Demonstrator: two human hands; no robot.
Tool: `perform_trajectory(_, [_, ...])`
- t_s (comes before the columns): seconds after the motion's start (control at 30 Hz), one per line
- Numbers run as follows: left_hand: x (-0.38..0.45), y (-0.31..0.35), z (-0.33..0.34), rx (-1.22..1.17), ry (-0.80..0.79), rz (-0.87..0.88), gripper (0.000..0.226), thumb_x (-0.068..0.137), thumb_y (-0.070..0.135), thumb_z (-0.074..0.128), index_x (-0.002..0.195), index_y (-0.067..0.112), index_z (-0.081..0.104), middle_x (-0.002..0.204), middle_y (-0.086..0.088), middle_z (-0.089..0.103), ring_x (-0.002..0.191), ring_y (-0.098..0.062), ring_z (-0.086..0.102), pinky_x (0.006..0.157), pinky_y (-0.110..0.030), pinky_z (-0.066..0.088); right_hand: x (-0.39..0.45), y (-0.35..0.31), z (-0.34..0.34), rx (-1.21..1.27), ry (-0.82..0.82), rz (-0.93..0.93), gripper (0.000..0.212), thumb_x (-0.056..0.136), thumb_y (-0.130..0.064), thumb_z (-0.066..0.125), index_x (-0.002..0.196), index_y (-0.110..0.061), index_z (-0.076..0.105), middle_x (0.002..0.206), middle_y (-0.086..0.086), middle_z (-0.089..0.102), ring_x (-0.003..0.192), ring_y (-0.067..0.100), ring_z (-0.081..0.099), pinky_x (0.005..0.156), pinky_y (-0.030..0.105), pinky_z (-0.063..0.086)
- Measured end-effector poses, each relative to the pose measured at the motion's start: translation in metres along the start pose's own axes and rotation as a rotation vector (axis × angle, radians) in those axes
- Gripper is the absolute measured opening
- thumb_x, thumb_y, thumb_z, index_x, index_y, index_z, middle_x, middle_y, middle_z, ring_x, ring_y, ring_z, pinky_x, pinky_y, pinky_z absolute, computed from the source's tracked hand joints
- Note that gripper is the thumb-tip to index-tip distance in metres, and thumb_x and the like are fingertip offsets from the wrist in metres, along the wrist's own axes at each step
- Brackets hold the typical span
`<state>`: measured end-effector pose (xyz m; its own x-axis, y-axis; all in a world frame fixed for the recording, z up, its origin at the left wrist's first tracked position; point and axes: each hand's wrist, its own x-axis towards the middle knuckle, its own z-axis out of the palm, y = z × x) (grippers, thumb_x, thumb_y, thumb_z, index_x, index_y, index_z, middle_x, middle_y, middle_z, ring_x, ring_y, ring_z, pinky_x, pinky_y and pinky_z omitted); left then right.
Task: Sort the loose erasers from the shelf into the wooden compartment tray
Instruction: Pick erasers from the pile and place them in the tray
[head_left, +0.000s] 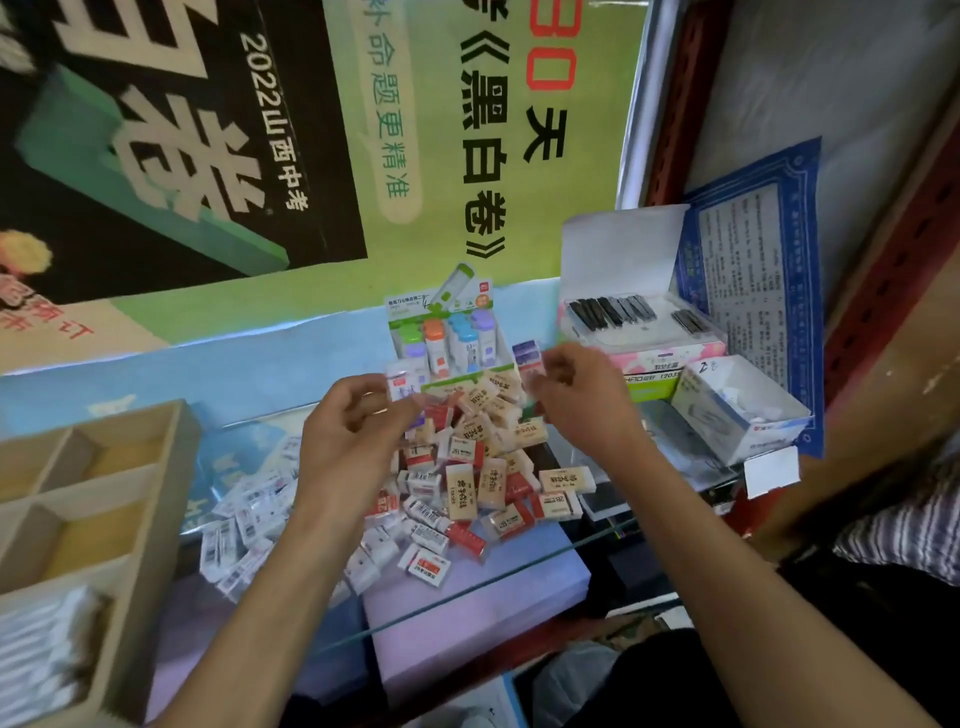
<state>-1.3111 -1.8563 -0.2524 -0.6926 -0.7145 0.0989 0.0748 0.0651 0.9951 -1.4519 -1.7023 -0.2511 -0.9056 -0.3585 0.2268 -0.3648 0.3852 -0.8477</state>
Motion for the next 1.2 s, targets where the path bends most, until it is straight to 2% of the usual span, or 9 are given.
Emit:
perform_trajectory(0.1, [-0.015,-0.005,-0.021,0.163,0.000,0.165,0.029,0.074,0.013,0.081,0.092,0.026,0.063,0.085,0.010,0.066,0.075,0.000,0.060,0.068,-0.013,0.047,-0.029,-0.014,0.015,0.211,-0.197,0.063,0.011,0.090,-0.017,0.064,0.099,-0.010,0.065,0.071,-0.001,0.067,0.052,0.010,0.061,0.048,0.025,0.048])
perform_trajectory(0.33, [-0.033,-0.017,-0.064,0.231,0.039,0.179,0.034,0.069,0.006,0.083,0.084,0.027,0.061,0.082,0.008,0.066,0.074,-0.003,0.059,0.063,-0.012,0.047,-0.071,-0.048,0.067,0.448,-0.543,-0.048,0.014,0.092,0.002,0.056,0.098,-0.007,0.065,0.077,0.012,0.066,0.063,0.020,0.062,0.064,0.032,0.056])
perform_trajectory(0.43, [-0.039,-0.018,-0.083,0.242,0.076,0.207,0.033,0.069,0.007,0.084,0.083,0.026,0.062,0.081,0.009,0.066,0.071,-0.002,0.059,0.059,-0.012,0.047,-0.081,-0.060,0.080,0.473,-0.575,-0.070,0.013,0.091,-0.010,0.063,0.103,-0.006,0.067,0.083,0.016,0.071,0.069,0.018,0.065,0.068,0.033,0.057])
perform_trajectory(0.5, [-0.043,-0.019,-0.098,0.311,0.104,0.240,0.032,0.068,0.013,0.085,0.085,0.029,0.062,0.081,0.011,0.067,0.072,-0.006,0.062,0.062,-0.019,0.051,-0.085,-0.071,0.090,0.454,-0.578,-0.095,0.017,0.087,-0.018,0.069,0.101,-0.008,0.068,0.083,0.009,0.074,0.070,0.015,0.068,0.065,0.032,0.057])
perform_trajectory(0.67, [-0.052,-0.018,-0.126,0.455,0.205,0.318,0.039,0.073,0.014,0.082,0.086,0.040,0.057,0.081,0.019,0.065,0.069,0.002,0.060,0.060,-0.016,0.049,-0.092,-0.100,0.121,0.445,-0.595,-0.095,0.025,0.078,-0.016,0.079,0.099,-0.007,0.068,0.078,0.004,0.073,0.055,0.004,0.060,0.050,0.023,0.046])
perform_trajectory(0.73, [-0.055,-0.016,-0.135,0.465,0.252,0.321,0.041,0.073,0.014,0.082,0.086,0.043,0.056,0.084,0.021,0.065,0.072,0.001,0.061,0.061,-0.017,0.049,-0.093,-0.109,0.128,0.472,-0.598,-0.130,0.023,0.077,-0.012,0.079,0.096,-0.006,0.069,0.073,0.000,0.068,0.051,-0.002,0.054,0.048,0.014,0.041])
perform_trajectory(0.83, [-0.058,-0.013,-0.150,0.479,0.269,0.343,0.038,0.073,0.014,0.082,0.091,0.038,0.059,0.086,0.020,0.066,0.076,0.000,0.063,0.063,-0.017,0.050,-0.091,-0.121,0.135,0.454,-0.634,-0.194,0.017,0.076,-0.014,0.080,0.090,-0.010,0.072,0.066,-0.008,0.065,0.052,-0.003,0.053,0.050,0.010,0.039])
perform_trajectory(1.03, [-0.071,-0.018,-0.184,0.390,0.254,0.290,0.037,0.070,0.014,0.084,0.095,0.031,0.064,0.089,0.017,0.069,0.083,-0.004,0.066,0.071,-0.021,0.052,-0.099,-0.137,0.163,0.405,-0.781,-0.285,0.012,0.082,-0.010,0.074,0.086,-0.001,0.067,0.066,-0.006,0.063,0.050,-0.002,0.050,0.051,0.008,0.036])
perform_trajectory(1.2, [-0.084,-0.012,-0.211,0.206,0.243,0.258,0.031,0.081,0.002,0.073,0.099,0.027,0.067,0.094,0.015,0.073,0.091,-0.002,0.068,0.078,-0.016,0.051,-0.109,-0.152,0.185,0.476,-0.761,-0.247,0.005,0.086,-0.013,0.069,0.087,-0.008,0.067,0.064,-0.009,0.064,0.050,-0.001,0.052,0.054,0.012,0.041])
